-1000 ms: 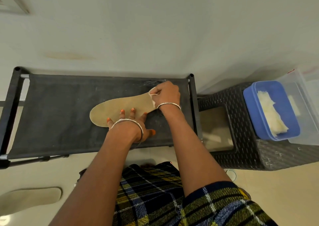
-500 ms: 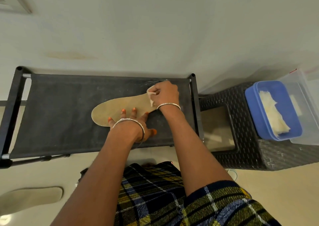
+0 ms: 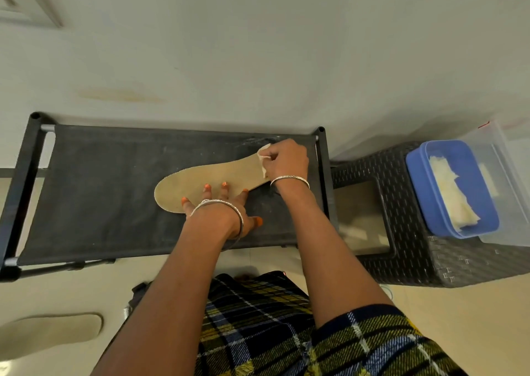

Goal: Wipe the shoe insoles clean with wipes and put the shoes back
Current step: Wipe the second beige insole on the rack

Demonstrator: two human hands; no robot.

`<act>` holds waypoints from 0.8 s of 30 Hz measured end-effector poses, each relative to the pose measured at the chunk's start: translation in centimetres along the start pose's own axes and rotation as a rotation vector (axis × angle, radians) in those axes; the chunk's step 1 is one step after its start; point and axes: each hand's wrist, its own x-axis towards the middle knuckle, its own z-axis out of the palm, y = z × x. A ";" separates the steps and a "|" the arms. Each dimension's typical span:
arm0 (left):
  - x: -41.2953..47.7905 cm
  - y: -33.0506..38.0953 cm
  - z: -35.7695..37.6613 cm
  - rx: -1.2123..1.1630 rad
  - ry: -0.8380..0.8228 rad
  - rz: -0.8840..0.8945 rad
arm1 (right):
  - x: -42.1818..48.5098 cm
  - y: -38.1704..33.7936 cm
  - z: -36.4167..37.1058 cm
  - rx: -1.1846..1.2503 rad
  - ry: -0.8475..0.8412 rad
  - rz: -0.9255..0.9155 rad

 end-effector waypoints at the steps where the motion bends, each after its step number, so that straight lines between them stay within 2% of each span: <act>1: 0.0 0.0 0.0 -0.004 0.001 0.000 | 0.0 -0.2 0.1 0.006 -0.031 -0.028; 3: 0.1 0.0 0.0 -0.009 0.002 0.002 | 0.0 -0.1 0.1 -0.016 -0.025 -0.027; 8: -0.1 0.0 -0.1 -0.013 0.001 0.006 | 0.6 0.9 0.0 0.032 0.143 0.105; 11: -0.1 0.1 -0.1 -0.010 0.002 0.004 | 0.5 0.6 0.1 0.033 0.083 0.083; 16: 0.2 0.2 0.0 -0.011 0.008 -0.001 | 0.4 -0.4 0.8 0.035 -0.124 -0.033; 18: 0.1 0.1 0.0 -0.014 0.006 -0.002 | 0.7 -0.4 0.9 0.027 -0.083 0.001; 22: -0.2 0.1 -0.2 -0.009 -0.005 -0.003 | 1.0 0.7 0.1 -0.023 0.135 0.120; 24: -0.2 0.0 -0.3 -0.008 -0.009 0.000 | 1.1 1.2 -0.2 -0.005 0.132 0.113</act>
